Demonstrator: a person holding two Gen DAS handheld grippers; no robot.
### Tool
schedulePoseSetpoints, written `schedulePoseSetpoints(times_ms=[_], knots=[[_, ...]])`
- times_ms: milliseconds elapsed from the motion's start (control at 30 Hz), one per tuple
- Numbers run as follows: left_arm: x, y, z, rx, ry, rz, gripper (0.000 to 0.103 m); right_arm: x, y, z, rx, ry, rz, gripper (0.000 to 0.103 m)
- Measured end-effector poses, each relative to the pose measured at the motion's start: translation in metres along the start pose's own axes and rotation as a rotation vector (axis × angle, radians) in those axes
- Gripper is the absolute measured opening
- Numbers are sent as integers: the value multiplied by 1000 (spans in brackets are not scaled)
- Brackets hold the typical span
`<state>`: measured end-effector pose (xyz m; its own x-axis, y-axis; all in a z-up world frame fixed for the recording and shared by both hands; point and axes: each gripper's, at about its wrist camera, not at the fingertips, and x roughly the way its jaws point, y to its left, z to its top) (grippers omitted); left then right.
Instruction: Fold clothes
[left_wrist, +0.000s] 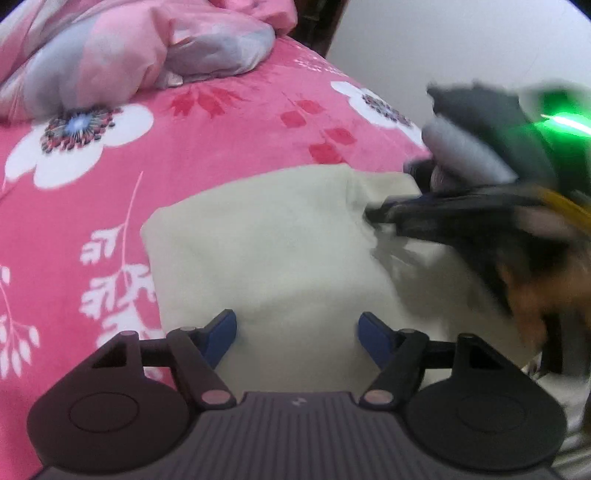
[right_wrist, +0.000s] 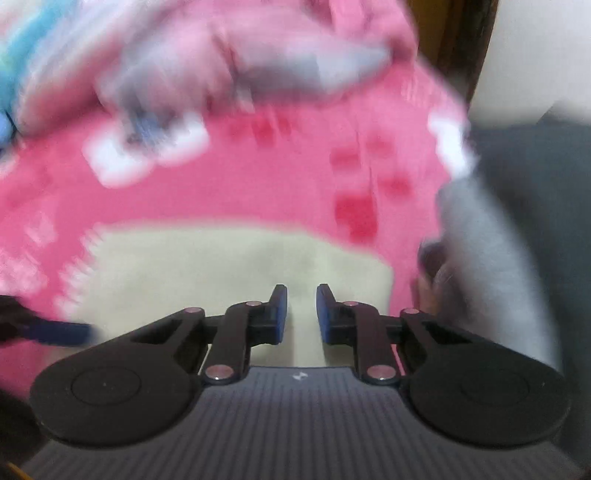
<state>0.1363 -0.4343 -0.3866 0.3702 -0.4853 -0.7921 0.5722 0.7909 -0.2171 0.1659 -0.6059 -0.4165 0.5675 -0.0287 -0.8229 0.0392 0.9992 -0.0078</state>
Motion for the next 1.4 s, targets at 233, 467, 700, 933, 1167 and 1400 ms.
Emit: schedulePoseSetpoints(times_ms=[233, 467, 700, 933, 1167, 1400], knots=[[-18, 20, 16, -49, -114, -36, 73, -9, 4, 34, -17, -47, -7, 13], [38, 44, 48, -23, -42, 0, 73, 41, -16, 33, 101, 21, 4, 12], [44, 34, 52, -18, 10, 57, 74, -36, -4, 5, 39, -21, -65, 14], [51, 17, 58, 26, 59, 129, 78, -50, -1, -25, -16, 45, -159, 14], [52, 12, 60, 50, 79, 150, 78, -49, 10, -65, -20, 91, -159, 13], [54, 8, 60, 65, 104, 170, 78, -83, 20, -67, -43, 21, -211, 13]])
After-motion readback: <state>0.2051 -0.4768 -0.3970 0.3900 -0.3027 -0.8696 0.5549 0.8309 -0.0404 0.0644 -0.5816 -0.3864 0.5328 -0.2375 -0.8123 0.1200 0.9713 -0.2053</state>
